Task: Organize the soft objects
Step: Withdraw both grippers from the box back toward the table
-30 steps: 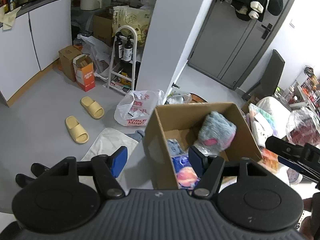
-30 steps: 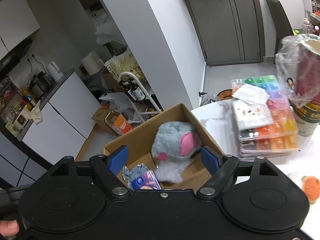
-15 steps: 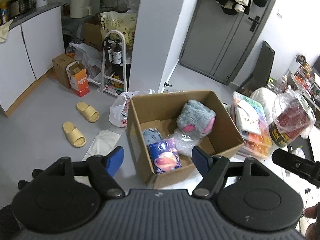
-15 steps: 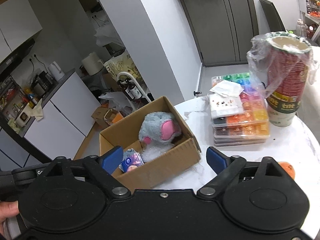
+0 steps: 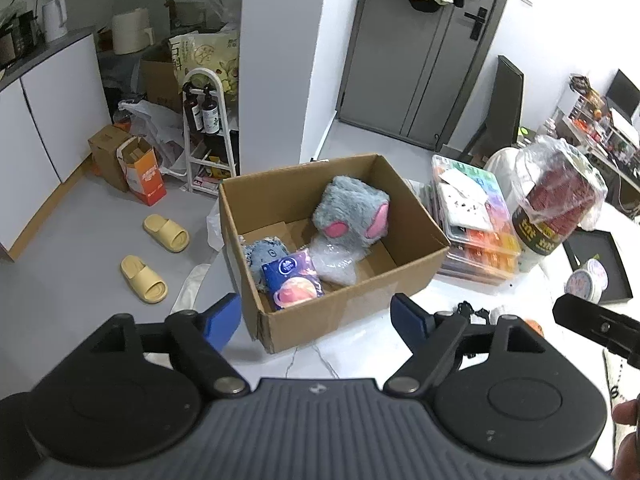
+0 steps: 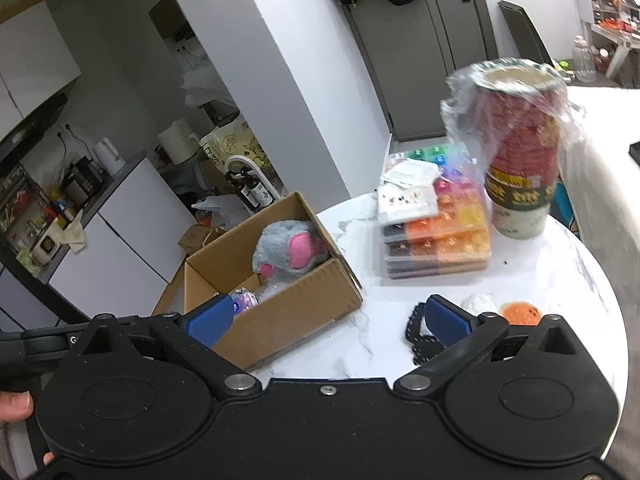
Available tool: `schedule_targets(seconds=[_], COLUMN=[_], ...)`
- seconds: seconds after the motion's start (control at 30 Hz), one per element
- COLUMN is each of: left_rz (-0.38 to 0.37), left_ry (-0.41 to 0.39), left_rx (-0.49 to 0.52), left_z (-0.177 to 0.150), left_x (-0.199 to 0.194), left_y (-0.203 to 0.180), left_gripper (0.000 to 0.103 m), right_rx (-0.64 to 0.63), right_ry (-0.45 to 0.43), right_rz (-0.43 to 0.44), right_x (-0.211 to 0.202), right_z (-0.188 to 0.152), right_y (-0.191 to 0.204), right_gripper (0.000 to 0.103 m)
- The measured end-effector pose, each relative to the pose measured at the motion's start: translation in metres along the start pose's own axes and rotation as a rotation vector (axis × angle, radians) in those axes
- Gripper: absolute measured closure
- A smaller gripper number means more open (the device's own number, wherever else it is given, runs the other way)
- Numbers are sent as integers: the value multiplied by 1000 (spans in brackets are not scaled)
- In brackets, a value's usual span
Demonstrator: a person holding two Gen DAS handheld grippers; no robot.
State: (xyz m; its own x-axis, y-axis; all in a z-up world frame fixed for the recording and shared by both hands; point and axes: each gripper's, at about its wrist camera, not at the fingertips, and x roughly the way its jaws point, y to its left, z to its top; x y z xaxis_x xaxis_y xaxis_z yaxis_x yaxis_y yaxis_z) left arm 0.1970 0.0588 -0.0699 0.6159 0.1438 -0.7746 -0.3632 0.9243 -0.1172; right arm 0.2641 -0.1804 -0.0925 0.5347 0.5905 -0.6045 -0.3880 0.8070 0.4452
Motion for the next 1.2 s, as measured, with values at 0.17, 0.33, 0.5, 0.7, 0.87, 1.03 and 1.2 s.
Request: schedule_targets(seconds=[0.17,0.33,0.5,0.7,0.87,1.03,1.2], left_rz=[-13,-8,-7,3,-13,-48,-64], left_ry=[13,34,44,18,14,30,55], left_rx=[26,61,75,93,93,95,123], left_z=[-8,-14,-18,-20,-21,-25,-29], left_x=[-1,-3,-5,-5,2,12,24], left_y=[-10,-23,-33,-48,-60,-73,-89], left_gripper=[15,10,5,0,0,0,0], right_rx=[21,52,73,99,136,149,174], right_ry=[-6,-32,-41,-40,-44,-30,-26], right_rz=[-3,7,12,6,-7,-48,-74], right_x=[-7,-21,-33,-39,-42,-38,-36], right_z=[-10,-15,-18,-22,-25,-28,-30], right_y=[-18,-37,-51,-68,-85,-98,-110], right_gripper=[0,0,0,0,0,0,0])
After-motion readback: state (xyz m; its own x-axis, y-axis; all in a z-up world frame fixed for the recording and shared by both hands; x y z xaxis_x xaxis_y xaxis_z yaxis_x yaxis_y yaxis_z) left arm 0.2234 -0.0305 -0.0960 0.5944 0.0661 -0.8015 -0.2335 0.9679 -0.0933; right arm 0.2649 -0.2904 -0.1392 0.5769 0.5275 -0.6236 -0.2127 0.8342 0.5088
